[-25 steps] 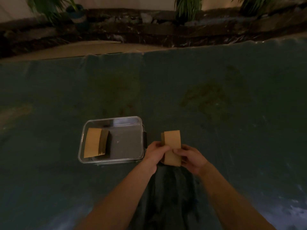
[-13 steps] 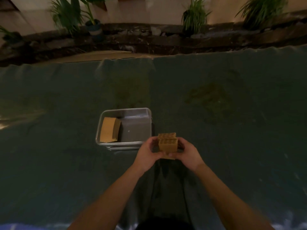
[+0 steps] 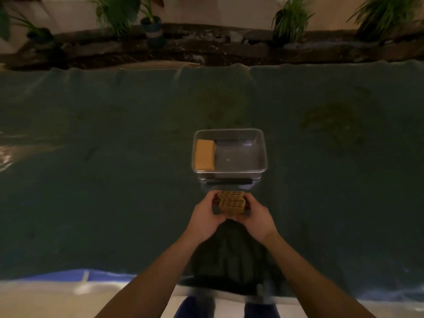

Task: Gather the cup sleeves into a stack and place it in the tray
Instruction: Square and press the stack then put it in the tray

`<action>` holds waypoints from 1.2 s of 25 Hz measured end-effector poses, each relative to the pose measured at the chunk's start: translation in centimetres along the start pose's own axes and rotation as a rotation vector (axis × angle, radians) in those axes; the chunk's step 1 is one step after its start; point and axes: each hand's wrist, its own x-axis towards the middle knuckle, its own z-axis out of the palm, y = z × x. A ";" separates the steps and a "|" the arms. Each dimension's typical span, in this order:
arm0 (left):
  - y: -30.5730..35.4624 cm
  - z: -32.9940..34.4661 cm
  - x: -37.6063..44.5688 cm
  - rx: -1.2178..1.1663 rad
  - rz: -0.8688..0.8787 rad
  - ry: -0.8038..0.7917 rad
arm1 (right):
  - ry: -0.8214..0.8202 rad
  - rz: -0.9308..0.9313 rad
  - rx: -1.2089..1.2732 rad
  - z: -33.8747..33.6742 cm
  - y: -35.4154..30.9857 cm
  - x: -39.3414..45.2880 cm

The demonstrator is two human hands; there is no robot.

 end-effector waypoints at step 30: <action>-13.0 -3.1 0.3 -0.006 -0.156 0.042 | -0.028 0.031 -0.237 14.0 -0.9 2.9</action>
